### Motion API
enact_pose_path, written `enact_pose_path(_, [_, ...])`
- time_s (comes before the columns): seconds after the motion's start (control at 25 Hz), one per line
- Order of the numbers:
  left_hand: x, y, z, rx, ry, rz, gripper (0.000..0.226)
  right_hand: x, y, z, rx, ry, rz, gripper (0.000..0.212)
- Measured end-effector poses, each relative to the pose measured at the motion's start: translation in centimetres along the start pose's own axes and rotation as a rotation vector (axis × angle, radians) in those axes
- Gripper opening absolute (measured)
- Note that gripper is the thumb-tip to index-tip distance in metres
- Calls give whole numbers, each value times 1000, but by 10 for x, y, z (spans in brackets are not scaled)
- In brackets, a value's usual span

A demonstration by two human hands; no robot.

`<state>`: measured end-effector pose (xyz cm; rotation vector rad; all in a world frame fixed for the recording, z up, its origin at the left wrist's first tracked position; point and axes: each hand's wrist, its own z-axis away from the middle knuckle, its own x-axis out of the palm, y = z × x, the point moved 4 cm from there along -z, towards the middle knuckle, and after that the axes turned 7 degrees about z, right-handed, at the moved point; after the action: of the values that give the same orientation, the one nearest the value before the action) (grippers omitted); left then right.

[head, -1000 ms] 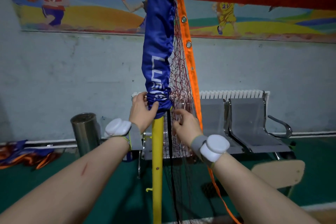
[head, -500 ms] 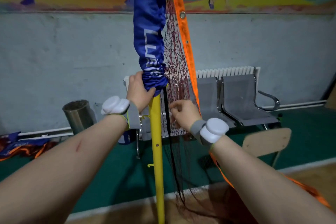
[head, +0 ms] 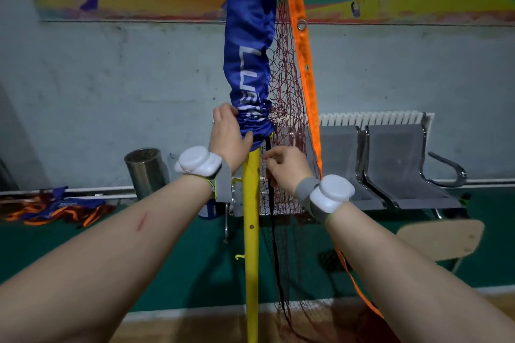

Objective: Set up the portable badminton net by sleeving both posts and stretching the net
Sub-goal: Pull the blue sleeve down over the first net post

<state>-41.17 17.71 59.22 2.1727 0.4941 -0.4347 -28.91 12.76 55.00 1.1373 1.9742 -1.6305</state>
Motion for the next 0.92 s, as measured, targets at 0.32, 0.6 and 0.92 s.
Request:
enact_pose_path(0.32, [12,23,3,-105,90,-160,14,-21,11,-32,-190,-172,11,26])
enact_pose_path(0.6, [29,25,14,-55,-112,-443,21,-9,13,-44,-161,-239,17,34])
enact_pose_path(0.92, [29,27,17,37,-113,-460,23,-19,17,-54,-113,-104,-70,21])
